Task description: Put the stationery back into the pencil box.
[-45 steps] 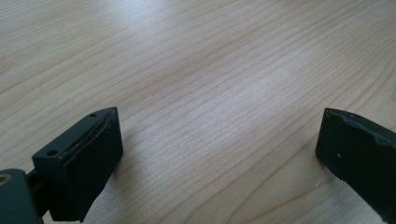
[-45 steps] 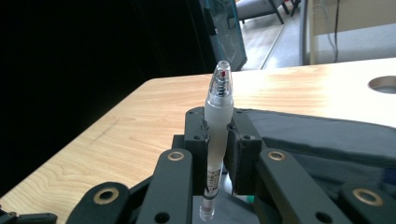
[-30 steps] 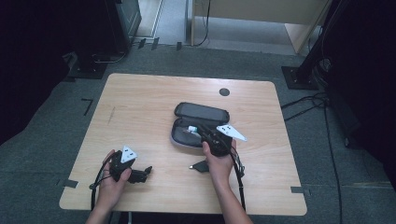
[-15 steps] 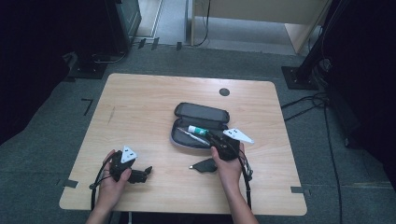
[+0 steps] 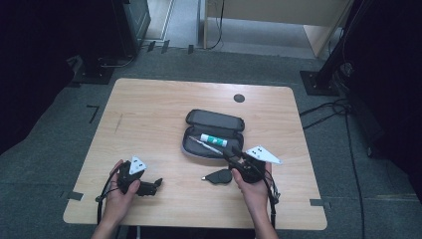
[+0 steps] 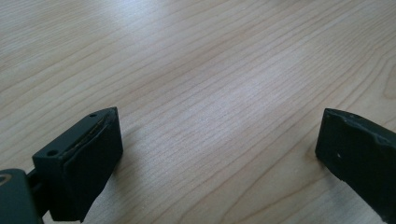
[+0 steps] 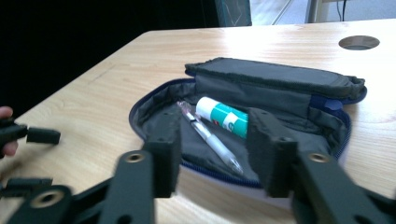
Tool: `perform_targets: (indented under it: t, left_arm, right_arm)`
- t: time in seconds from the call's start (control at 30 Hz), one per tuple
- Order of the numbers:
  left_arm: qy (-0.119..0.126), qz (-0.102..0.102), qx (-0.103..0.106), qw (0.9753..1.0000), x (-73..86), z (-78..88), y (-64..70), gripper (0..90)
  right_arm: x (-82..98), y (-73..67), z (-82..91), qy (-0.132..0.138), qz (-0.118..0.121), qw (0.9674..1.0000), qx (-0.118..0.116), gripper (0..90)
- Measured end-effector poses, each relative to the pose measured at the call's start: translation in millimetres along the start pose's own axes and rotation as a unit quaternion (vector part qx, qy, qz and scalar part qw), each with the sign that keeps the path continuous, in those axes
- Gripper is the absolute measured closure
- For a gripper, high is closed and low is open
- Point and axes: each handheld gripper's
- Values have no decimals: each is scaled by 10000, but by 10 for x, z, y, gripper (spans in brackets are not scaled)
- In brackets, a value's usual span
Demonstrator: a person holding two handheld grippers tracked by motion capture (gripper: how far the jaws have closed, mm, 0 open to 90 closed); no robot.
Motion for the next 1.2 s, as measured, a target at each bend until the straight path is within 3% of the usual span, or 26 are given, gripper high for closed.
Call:
perform_targets:
  t: [0.27, 0.47, 0.6, 0.87, 0.97, 1.13, 1.2]
  left_arm:
    - [117, 30, 49, 9999, 9, 19, 12, 8]
    - [194, 42, -45, 9998, -30, 24, 35, 8]
    - [243, 69, 54, 9997, -68, 14, 75, 9]
    - [402, 0, 175, 9990, -162, -5, 208, 12]
    - [502, -154, 260, 9983, -191, -13, 259, 12]
    - [540, -79, 401, 9977, -245, -51, 312, 14]
    - [567, 9, 281, 9980, -265, -56, 325, 95]
  right_arm:
    - [80, 19, 165, -273, 152, 9992, -233, 317]
    - [160, 101, 285, -374, 321, 9982, -327, 288]
    - [212, 151, 327, -566, 386, 9968, -419, 318]
    - [379, 219, 184, -965, 471, 9929, -506, 305]
    - [438, 237, 102, -1185, 593, 9901, -453, 282]
    - [520, 250, -4, -1358, 661, 9880, -335, 251]
    - [538, 251, -38, -1408, 667, 9872, -355, 240]
Point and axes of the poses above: each handheld gripper's, and its own axes: z roughly backward along the jaws, x roughly out of its underside, y roughly to its right, and after that the axes turned 7 degrees about -z, right-handed
